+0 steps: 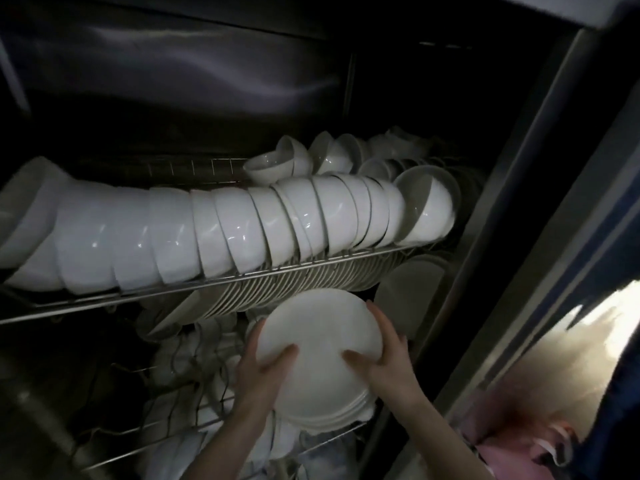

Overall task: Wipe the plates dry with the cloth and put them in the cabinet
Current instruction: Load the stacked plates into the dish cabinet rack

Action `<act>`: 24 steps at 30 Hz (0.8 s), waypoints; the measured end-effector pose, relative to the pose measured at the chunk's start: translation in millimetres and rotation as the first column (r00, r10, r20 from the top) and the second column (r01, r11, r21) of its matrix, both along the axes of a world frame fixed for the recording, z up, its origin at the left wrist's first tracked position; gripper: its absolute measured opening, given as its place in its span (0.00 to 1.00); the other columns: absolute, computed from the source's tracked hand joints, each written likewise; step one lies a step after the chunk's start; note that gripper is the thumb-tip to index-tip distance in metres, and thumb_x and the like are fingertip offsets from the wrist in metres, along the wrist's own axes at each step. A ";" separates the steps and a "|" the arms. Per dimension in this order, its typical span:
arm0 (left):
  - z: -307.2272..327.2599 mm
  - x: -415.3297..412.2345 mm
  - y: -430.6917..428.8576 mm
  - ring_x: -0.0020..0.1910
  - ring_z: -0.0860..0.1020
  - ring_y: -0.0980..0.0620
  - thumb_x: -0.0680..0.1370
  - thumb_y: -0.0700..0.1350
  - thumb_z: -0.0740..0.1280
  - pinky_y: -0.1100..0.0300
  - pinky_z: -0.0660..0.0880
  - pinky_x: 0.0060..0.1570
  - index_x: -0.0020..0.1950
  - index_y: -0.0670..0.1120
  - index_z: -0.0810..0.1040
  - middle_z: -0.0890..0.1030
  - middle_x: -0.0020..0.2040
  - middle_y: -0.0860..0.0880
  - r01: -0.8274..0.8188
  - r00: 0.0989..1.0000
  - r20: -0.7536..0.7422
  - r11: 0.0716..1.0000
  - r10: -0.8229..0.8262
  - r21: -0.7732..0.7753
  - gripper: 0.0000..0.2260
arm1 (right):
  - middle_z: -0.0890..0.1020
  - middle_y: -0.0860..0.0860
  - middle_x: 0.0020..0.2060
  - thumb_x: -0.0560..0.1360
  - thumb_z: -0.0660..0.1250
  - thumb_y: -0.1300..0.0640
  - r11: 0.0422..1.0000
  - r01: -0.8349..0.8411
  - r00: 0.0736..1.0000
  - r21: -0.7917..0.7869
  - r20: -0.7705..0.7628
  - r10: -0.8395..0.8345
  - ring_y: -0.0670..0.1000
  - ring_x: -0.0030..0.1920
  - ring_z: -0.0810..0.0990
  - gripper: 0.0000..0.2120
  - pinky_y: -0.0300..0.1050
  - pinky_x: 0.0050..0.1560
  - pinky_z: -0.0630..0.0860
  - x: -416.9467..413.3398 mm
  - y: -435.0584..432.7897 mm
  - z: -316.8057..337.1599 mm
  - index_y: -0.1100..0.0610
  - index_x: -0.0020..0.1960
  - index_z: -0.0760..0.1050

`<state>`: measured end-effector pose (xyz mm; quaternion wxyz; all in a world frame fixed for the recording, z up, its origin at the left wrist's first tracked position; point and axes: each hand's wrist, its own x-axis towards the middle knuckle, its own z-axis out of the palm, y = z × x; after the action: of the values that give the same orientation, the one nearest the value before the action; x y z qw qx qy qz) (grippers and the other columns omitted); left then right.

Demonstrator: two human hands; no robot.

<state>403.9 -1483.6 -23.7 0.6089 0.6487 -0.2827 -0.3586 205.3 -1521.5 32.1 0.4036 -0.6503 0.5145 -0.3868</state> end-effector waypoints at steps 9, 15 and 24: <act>-17.8 -11.4 -47.7 0.54 0.74 0.54 0.69 0.53 0.78 0.62 0.69 0.47 0.73 0.60 0.68 0.76 0.63 0.55 -0.048 0.999 -0.004 0.998 0.048 0.045 0.35 | 0.71 0.47 0.62 0.61 0.74 0.52 1.000 -0.020 1.000 0.021 -0.022 0.021 0.52 0.66 0.66 0.40 0.46 0.65 0.70 5.3 -55.1 -9.6 0.34 0.69 0.64; -21.4 -24.2 -64.6 0.53 0.74 0.54 0.70 0.52 0.78 0.61 0.69 0.50 0.72 0.58 0.69 0.77 0.60 0.53 -0.105 0.994 0.047 0.994 0.103 0.030 0.32 | 0.77 0.56 0.64 0.65 0.76 0.64 0.999 -0.029 0.999 0.021 0.045 0.028 0.57 0.66 0.75 0.38 0.56 0.66 0.74 2.3 -74.5 -9.2 0.39 0.67 0.69; -33.9 -55.9 -99.2 0.65 0.74 0.48 0.71 0.56 0.76 0.55 0.72 0.62 0.75 0.53 0.67 0.74 0.69 0.49 -0.105 0.994 0.006 0.994 0.105 0.029 0.35 | 0.72 0.55 0.67 0.68 0.71 0.64 0.998 -0.038 0.977 -0.040 -0.212 0.029 0.54 0.65 0.72 0.40 0.32 0.60 0.65 -2.2 -106.3 16.1 0.37 0.74 0.65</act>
<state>348.0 -1582.8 -57.5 0.6165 0.6724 -0.2444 -0.3286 203.2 -1627.9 48.2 0.3387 -0.7050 0.5348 -0.3197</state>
